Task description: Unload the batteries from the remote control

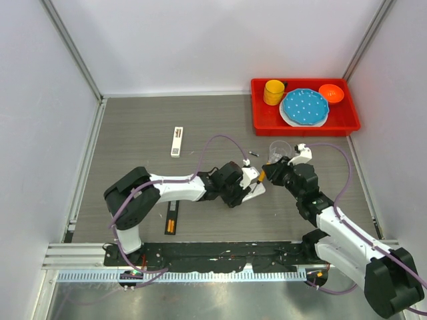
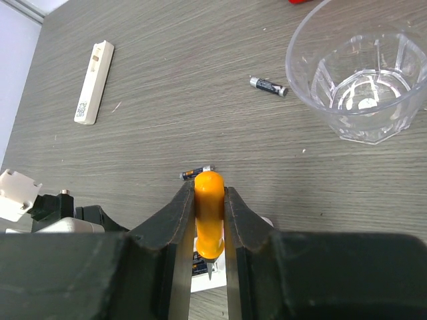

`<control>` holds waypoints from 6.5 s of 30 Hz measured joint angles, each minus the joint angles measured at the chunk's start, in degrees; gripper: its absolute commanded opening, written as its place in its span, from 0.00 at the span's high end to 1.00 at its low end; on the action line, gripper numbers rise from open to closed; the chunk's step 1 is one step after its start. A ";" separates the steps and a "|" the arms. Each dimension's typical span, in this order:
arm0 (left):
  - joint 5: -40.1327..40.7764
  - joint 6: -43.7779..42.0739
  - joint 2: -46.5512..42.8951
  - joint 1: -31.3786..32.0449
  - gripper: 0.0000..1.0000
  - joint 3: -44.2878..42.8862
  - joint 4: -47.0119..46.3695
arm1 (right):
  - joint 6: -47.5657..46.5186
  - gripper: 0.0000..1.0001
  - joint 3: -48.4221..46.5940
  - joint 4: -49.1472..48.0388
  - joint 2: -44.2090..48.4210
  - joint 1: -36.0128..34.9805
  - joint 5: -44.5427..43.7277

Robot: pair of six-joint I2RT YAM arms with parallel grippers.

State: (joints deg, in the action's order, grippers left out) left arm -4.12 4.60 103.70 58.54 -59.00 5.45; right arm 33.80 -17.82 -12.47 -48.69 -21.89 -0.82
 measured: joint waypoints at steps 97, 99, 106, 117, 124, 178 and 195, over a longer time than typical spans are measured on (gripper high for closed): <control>2.12 2.97 1.55 1.14 0.74 -1.14 -2.16 | -7.85 0.99 -3.17 -1.84 -5.14 -2.01 -3.17; 2.12 2.97 1.57 1.14 0.74 -1.18 -2.08 | -8.24 0.99 -3.17 -1.57 -4.76 -2.03 -3.37; 2.19 2.97 1.57 1.18 0.75 -1.20 -2.01 | -9.07 0.99 -3.13 -0.35 -4.72 -3.13 -4.79; 2.36 2.99 1.57 1.22 0.75 -1.20 -2.01 | -9.55 0.99 -3.10 -1.90 -6.21 -7.52 -9.05; 2.40 3.02 1.57 1.25 0.77 -1.20 -2.01 | -10.10 0.99 -3.21 -2.25 -6.47 -12.09 -16.57; 2.58 3.32 1.79 1.33 0.81 -1.73 -1.33 | -8.22 0.99 5.35 -16.87 -4.07 -12.55 -23.52; 2.60 3.34 1.90 1.33 0.81 -1.95 -1.05 | -8.26 0.99 5.38 -22.18 -9.05 -12.50 -21.77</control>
State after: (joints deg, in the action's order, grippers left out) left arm -1.52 7.94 105.60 59.88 -60.95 4.40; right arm 25.54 -12.45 -34.65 -57.74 -34.39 -22.59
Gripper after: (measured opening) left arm 0.482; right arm 0.246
